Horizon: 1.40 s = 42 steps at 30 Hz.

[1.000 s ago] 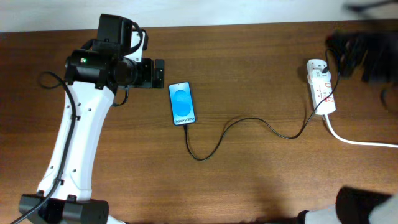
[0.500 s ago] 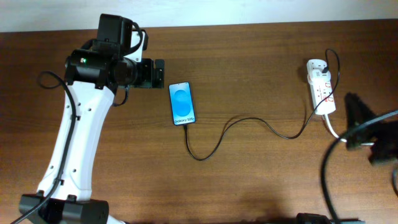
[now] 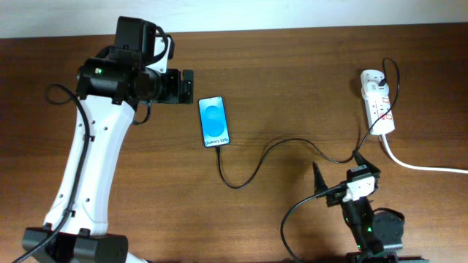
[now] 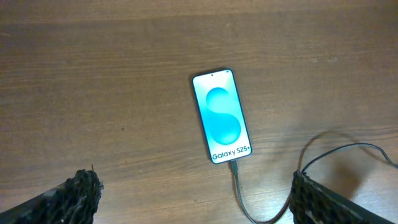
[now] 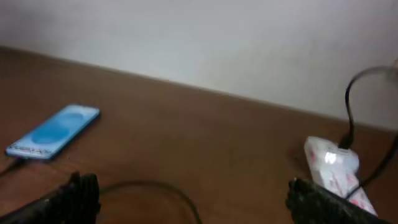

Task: Plug charger to phone and switch on socket

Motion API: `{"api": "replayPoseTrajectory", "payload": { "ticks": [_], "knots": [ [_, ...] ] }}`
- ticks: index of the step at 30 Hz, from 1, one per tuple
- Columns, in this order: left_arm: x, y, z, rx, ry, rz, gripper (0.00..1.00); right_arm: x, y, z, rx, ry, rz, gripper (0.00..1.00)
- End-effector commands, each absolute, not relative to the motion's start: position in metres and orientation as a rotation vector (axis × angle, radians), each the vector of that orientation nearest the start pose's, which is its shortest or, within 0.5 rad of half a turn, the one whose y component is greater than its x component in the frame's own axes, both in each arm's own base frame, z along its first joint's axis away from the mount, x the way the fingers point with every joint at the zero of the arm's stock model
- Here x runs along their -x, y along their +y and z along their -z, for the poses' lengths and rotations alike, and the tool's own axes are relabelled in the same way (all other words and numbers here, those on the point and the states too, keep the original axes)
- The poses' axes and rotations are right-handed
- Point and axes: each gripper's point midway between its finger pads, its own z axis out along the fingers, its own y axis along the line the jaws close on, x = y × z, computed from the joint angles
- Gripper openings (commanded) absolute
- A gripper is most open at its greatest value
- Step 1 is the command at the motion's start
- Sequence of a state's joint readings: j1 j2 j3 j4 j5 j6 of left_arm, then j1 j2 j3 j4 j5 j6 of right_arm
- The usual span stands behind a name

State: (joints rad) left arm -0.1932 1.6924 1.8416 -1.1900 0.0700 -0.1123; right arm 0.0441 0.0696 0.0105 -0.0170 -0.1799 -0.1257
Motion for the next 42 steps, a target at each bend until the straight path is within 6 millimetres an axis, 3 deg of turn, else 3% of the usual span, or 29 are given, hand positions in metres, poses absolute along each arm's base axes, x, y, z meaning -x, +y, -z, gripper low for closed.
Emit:
{"api": "replayPoseTrajectory", "payload": {
  "ticks": [1, 12, 14, 16, 17, 18, 20, 23, 25, 28, 32, 42],
  "knots": [
    [-0.399, -0.088, -0.263, -0.136, 2.607, 0.187, 0.99, -0.243, 0.039, -0.16, 0.249, 1.613, -0.078, 0.99],
    [-0.399, -0.088, -0.263, -0.136, 2.607, 0.187, 0.99, -0.243, 0.039, -0.16, 0.25, 1.614, -0.078, 0.99],
    [-0.383, -0.076, -0.268, -0.142, 2.621, 0.112, 0.99, -0.243, 0.039, -0.16, 0.25, 1.614, -0.078, 0.98],
    [-0.4, -0.079, -0.281, -0.214, 2.388, 0.107, 1.0, -0.243, 0.039, -0.16, 0.25, 1.614, -0.078, 0.98],
    [-0.397, -0.086, -0.277, -0.225, 2.225, 0.167, 1.0, -0.243, 0.039, -0.16, 0.25, 1.614, -0.078, 0.98],
    [-0.388, -0.087, -0.269, -0.231, 2.127, 0.203, 0.99, -0.243, 0.039, -0.16, 0.25, 1.614, -0.078, 0.99],
    [-0.352, -0.066, -0.246, -0.203, 1.924, 0.246, 0.99, -0.243, 0.039, -0.16, 0.25, 1.614, -0.079, 0.99],
    [-0.286, -0.037, -0.208, -0.213, 1.678, 0.113, 0.99, -0.243, 0.039, -0.16, 0.25, 1.614, -0.078, 0.99],
    [-0.265, -0.03, -0.195, -0.227, 1.594, 0.053, 0.99, -0.243, 0.039, -0.16, 0.25, 1.614, -0.078, 0.98],
    [-0.255, -0.028, -0.184, -0.265, 1.543, -0.007, 0.99, -0.243, 0.039, -0.16, 0.25, 1.614, -0.079, 0.98],
    [-0.245, -0.021, -0.159, -0.241, 1.62, -0.04, 1.0, -0.243, 0.039, -0.16, 0.25, 1.614, -0.078, 0.99],
    [-0.245, -0.021, -0.16, -0.241, 1.618, -0.039, 0.99, -0.243, 0.039, -0.16, 0.25, 1.614, -0.079, 0.99]
  ]
}}
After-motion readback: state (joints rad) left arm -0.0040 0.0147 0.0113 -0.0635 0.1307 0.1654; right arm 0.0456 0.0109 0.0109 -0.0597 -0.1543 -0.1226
